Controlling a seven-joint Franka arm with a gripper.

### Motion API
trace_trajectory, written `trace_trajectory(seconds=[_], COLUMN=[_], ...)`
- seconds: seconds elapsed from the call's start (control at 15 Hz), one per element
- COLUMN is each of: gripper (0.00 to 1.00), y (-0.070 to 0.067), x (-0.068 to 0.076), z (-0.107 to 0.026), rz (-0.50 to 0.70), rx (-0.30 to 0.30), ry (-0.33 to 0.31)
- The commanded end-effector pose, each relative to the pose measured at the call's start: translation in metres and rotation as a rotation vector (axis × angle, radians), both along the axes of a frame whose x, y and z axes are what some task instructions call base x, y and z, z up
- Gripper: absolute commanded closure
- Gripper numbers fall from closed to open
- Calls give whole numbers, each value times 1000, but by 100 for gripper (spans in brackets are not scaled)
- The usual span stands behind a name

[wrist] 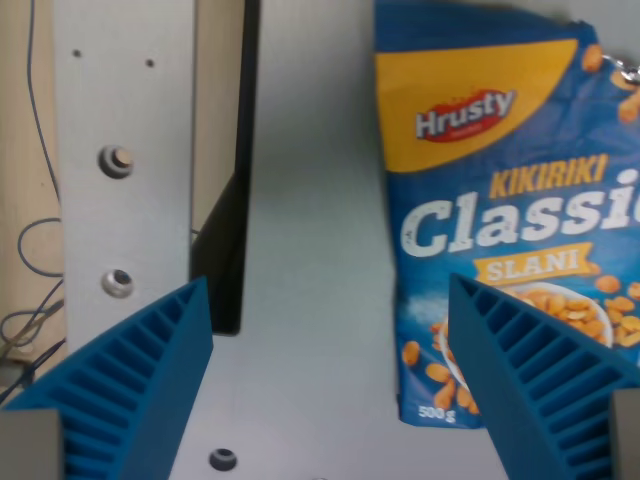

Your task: Move in base positive y

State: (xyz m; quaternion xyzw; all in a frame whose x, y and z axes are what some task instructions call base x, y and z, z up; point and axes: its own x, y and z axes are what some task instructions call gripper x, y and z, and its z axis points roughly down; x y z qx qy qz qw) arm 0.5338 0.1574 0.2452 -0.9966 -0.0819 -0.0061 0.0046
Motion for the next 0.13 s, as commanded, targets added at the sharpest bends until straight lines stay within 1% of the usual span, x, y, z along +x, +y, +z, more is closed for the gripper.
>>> trace_trajectory(seconds=[0.07,0.13], gripper=[0,0], y=[14,20], x=[8,9], z=[1,1], rz=[-17,-17], rx=[-15,-15], ry=[22,22])
